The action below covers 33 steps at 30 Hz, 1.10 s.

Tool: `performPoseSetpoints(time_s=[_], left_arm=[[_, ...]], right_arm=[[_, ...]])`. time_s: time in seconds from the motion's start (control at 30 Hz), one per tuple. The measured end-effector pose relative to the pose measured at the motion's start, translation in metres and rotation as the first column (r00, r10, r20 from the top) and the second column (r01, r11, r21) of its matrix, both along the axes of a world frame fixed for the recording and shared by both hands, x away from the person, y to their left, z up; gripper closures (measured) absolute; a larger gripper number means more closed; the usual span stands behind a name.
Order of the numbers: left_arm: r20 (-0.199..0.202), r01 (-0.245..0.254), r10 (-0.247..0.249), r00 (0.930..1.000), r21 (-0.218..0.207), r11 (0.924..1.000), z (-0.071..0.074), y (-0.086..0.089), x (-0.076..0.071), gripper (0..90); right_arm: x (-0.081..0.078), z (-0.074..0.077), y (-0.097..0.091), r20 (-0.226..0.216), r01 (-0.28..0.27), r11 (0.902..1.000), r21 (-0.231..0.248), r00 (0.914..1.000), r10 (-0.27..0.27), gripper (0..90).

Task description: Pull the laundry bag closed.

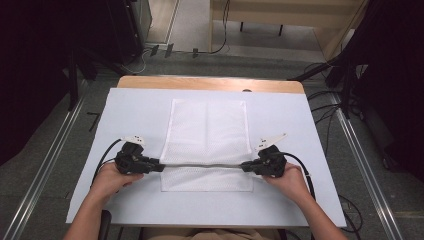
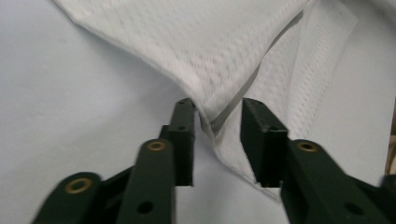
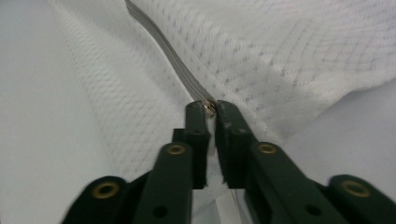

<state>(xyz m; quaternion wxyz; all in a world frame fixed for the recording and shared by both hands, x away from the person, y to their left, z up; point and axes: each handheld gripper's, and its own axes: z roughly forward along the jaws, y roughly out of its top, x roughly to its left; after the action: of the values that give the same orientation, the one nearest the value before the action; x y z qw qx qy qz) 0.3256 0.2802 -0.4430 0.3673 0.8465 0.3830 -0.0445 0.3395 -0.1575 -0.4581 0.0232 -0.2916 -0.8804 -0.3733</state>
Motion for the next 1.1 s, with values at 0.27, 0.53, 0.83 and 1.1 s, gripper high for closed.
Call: performPoseSetpoints(time_s=[0.27, 0.53, 0.83, 1.1], left_arm=[[0.075, -0.073, 0.077, 0.9942, -0.050, 0.9961, 0.008, 0.006, 0.000, 50.6], [0.139, -0.141, 0.146, 0.9795, -0.046, 0.9889, 0.011, 0.012, 0.001, 41.9], [0.168, -0.212, 0.213, 0.9624, -0.026, 0.9770, 0.011, 0.019, 0.003, 36.2], [0.171, -0.262, 0.261, 0.9502, -0.016, 0.9650, 0.010, 0.025, 0.006, 36.2]], right_arm=[[-0.001, 0.011, -0.010, 0.062, 0.050, 0.9958, 0.076, 0.9965, -0.055, 61.4], [0.004, 0.014, -0.025, 0.108, 0.125, 0.9870, 0.101, 0.9848, -0.136, 52.2], [0.012, 0.016, -0.052, 0.113, 0.264, 0.9558, 0.129, 0.9537, -0.279, 48.7], [0.017, 0.014, -0.069, 0.116, 0.344, 0.9308, 0.125, 0.9266, -0.358, 45.9]])
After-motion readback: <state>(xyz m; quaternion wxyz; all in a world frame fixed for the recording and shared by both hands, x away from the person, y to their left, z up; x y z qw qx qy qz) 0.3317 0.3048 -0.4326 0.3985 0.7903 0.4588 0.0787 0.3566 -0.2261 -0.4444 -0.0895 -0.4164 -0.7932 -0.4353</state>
